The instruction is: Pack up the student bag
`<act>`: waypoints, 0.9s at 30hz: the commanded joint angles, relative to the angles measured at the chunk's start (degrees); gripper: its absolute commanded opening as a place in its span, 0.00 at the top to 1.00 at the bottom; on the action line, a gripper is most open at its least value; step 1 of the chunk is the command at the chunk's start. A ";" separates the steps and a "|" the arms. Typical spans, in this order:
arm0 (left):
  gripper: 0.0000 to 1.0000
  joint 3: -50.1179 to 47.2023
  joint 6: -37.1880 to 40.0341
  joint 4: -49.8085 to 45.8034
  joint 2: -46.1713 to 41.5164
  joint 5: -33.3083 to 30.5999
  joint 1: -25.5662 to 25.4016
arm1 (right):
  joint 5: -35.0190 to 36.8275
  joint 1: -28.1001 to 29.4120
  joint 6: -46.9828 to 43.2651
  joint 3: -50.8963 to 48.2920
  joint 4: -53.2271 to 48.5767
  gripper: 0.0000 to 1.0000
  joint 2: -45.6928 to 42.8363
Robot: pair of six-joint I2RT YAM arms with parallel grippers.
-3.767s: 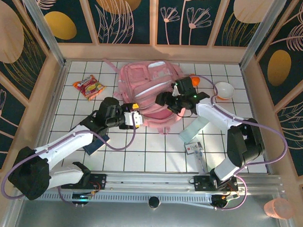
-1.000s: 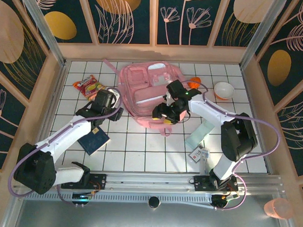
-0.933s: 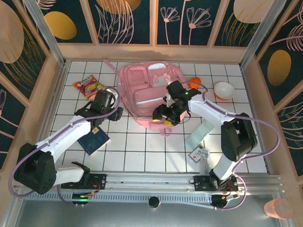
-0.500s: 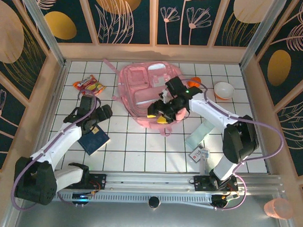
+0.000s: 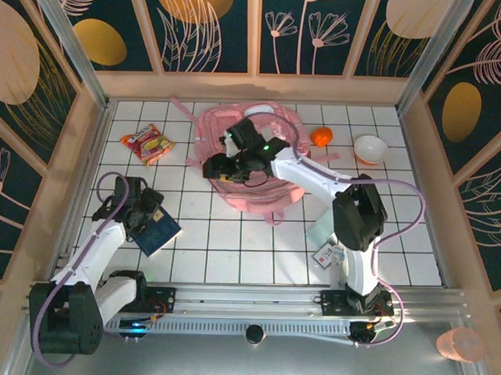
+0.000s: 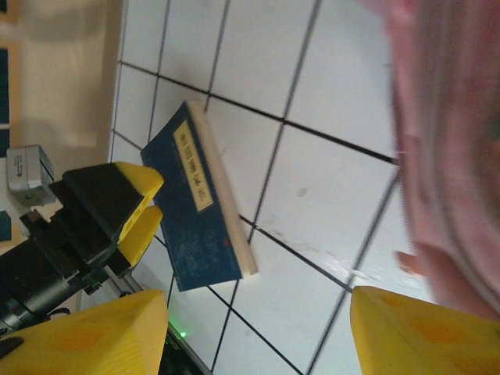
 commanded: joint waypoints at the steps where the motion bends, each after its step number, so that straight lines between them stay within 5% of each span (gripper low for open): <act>1: 0.15 -0.27 -3.43 -4.50 -2.09 -1.63 2.57 | 1.68 1.82 1.64 -1.41 8.05 0.37 0.43; 13: 0.10 -3.82 -2.08 -4.57 -7.73 -4.29 11.37 | -0.16 2.63 -0.88 -3.16 10.37 0.37 2.03; 20: 0.16 -8.19 -0.02 4.46 -3.89 6.83 12.21 | -1.56 2.31 -3.15 -5.05 10.45 0.38 1.81; 27: 0.20 -2.67 11.70 4.67 3.63 12.12 12.18 | -2.52 1.85 -1.95 -6.45 12.72 0.39 1.46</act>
